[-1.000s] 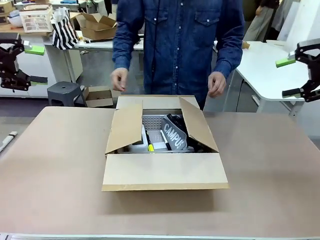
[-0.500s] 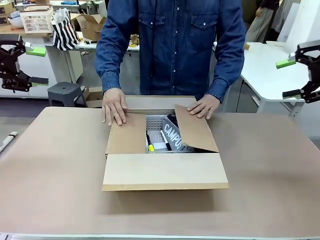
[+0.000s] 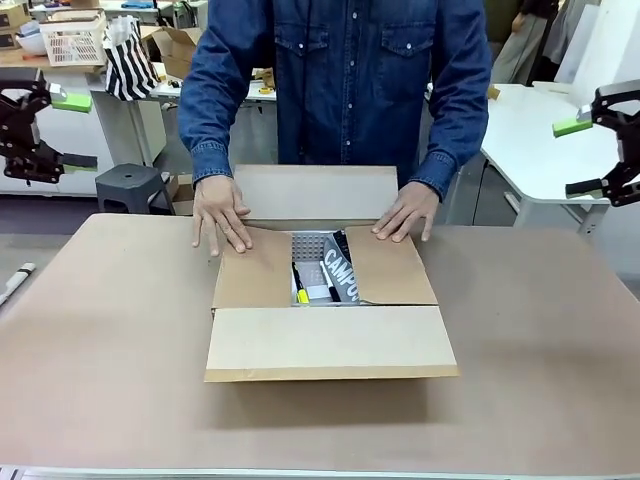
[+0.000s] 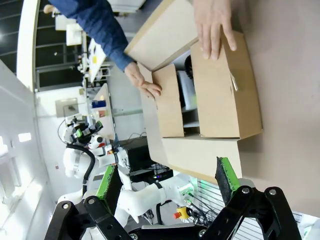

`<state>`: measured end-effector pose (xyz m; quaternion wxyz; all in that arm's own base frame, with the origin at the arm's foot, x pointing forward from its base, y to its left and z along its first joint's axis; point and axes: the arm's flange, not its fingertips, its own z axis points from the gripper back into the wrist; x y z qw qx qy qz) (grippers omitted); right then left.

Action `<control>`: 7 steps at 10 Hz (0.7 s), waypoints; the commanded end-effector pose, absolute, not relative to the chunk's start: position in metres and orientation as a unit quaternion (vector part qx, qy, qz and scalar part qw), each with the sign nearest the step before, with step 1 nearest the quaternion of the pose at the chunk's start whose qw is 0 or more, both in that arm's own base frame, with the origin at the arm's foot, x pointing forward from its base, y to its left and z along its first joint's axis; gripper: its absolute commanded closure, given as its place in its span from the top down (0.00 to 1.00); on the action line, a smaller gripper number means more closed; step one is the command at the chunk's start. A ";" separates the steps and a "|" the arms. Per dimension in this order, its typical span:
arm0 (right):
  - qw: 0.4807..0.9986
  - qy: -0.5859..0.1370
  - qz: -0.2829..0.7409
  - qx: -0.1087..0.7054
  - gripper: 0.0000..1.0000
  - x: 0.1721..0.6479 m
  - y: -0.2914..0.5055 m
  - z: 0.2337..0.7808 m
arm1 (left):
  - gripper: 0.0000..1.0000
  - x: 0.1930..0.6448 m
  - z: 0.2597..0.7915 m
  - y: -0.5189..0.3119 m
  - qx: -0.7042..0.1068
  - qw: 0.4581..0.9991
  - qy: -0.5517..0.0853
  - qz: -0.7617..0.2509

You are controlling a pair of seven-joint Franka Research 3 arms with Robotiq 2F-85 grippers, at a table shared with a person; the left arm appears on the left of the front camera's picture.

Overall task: Pack the gift set into the box.
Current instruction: Press and hold the closed box until the human finishes sealing it.

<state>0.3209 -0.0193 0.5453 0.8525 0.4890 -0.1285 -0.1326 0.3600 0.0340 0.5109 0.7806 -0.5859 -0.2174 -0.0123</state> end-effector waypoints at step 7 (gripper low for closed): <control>0.847 -0.138 -0.121 0.500 1.00 0.324 -0.018 0.544 | 1.00 0.359 0.511 0.032 -0.593 0.775 -0.218 -0.006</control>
